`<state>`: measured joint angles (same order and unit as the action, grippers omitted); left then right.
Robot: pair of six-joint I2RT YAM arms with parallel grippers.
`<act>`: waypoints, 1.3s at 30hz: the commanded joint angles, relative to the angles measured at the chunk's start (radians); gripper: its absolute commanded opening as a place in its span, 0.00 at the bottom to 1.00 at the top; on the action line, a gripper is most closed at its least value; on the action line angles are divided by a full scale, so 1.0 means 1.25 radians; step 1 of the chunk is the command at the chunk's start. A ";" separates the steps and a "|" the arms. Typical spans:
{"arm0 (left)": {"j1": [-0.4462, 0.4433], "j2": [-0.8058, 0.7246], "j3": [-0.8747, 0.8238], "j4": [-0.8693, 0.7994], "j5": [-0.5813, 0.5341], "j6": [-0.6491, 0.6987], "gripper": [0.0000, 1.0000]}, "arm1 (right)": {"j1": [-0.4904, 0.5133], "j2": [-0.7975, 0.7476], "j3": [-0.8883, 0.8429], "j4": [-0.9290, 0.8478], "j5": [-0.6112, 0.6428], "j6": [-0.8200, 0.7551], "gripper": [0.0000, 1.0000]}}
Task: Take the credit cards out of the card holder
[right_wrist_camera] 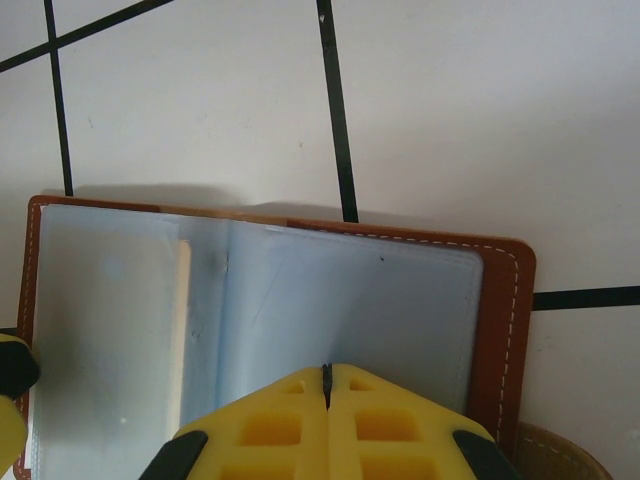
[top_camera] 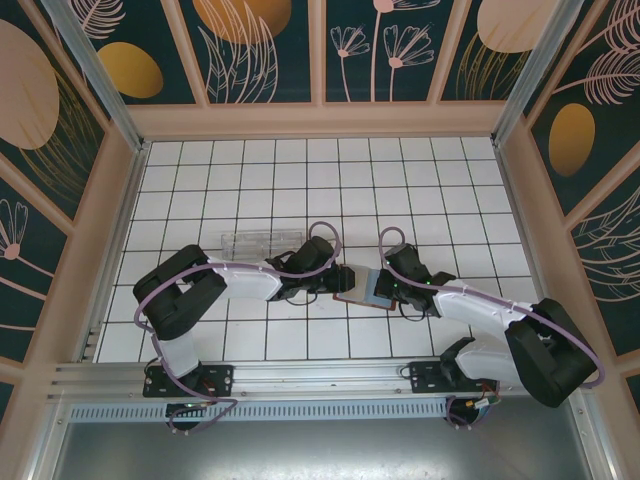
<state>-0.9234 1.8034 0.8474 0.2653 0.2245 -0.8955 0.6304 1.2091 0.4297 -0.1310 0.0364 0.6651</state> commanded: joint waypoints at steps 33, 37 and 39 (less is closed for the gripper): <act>-0.021 0.051 0.045 -0.037 0.061 0.012 0.46 | 0.002 -0.065 0.005 -0.087 0.066 0.022 0.00; -0.022 0.015 0.043 -0.064 0.021 0.019 0.46 | -0.031 -0.154 -0.017 -0.164 0.096 0.049 0.00; -0.022 0.002 0.044 -0.070 0.013 0.020 0.47 | -0.062 -0.180 -0.050 -0.144 0.051 0.055 0.00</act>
<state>-0.9459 1.8439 0.9096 0.2420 0.2840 -0.8848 0.5880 1.0203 0.4137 -0.2474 0.1036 0.6991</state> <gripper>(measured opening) 0.464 0.054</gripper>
